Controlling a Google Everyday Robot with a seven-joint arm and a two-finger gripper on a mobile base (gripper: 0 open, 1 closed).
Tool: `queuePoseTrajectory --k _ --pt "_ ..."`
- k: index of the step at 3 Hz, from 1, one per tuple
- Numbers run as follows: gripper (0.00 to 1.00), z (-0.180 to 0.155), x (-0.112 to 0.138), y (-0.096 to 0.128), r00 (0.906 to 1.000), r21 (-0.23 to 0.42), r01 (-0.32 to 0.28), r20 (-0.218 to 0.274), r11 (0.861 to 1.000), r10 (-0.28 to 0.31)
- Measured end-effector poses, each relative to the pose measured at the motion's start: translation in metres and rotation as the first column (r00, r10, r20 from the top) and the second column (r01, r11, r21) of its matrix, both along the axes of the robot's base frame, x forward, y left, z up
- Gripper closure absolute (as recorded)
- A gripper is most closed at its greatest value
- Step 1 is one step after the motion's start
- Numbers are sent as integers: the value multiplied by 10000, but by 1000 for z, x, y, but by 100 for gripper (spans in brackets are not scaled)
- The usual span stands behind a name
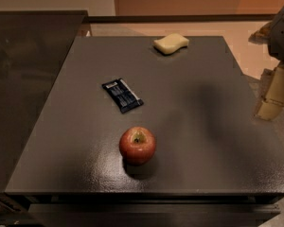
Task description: Move sponge near rxbar blueberry
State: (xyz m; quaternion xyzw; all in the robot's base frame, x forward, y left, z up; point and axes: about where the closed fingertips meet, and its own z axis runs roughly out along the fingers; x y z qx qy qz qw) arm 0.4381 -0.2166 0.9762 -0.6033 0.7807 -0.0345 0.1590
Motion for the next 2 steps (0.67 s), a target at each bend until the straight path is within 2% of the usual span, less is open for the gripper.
queuePoseTrajectory --k 1,2 --pt "0 0 0 0 10000 3 -1 15 10000 1" --pt "0 -2 20 5 10000 469 8 96 9989 -12"
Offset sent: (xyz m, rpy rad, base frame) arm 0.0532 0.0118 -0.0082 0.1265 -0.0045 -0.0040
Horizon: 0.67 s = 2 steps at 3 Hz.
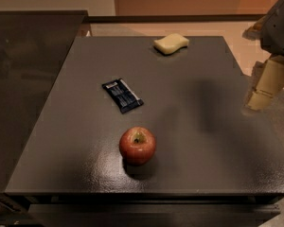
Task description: Move sponge near rxbar blueberry
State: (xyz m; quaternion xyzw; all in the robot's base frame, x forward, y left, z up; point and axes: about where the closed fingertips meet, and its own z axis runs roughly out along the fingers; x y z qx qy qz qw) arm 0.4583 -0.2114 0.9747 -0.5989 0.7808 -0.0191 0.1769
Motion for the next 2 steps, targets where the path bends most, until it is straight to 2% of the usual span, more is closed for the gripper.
queuePoseTrajectory --k 1,2 --pt "0 -9 40 8 9998 736 99 171 9972 -112" --pt "0 -24 81 15 9985 1605 377 336 9863 -437"
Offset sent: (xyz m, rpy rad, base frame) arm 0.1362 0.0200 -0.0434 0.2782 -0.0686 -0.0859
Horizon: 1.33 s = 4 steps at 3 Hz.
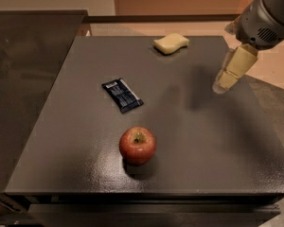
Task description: Move sponge near rxbar blueberry
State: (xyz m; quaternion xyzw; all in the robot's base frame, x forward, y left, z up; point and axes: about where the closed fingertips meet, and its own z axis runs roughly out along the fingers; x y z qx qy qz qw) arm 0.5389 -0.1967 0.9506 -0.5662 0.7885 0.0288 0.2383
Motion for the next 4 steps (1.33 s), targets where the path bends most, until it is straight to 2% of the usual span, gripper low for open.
queuePoseTrajectory --k 1,2,3,4 --pt "0 -21 42 7 9989 783 386 243 9962 -406" --pt "0 -40 81 10 9941 1430 864 525 9859 -947" --pt "0 -54 122 14 9882 2007 1270 588 9714 -1414" --pt "0 -63 160 18 9832 2688 1613 401 9496 -1783"
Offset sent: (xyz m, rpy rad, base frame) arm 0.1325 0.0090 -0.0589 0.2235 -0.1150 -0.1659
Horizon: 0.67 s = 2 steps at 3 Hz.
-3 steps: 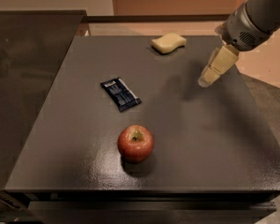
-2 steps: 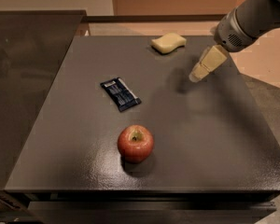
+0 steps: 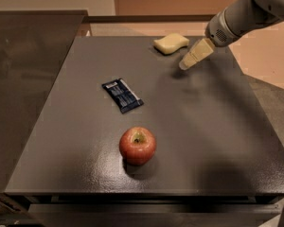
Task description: Move sponge near rxbar blueberry
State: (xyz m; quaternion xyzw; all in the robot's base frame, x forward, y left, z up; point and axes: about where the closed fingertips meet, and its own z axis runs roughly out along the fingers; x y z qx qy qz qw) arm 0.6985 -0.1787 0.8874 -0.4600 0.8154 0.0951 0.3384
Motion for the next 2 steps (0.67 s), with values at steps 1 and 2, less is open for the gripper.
queuePoseTrajectory --k 1,2 --pt "0 -10 31 5 9996 595 252 -148 9979 -244" --pt "0 -18 55 13 9990 984 412 -219 9943 -393"
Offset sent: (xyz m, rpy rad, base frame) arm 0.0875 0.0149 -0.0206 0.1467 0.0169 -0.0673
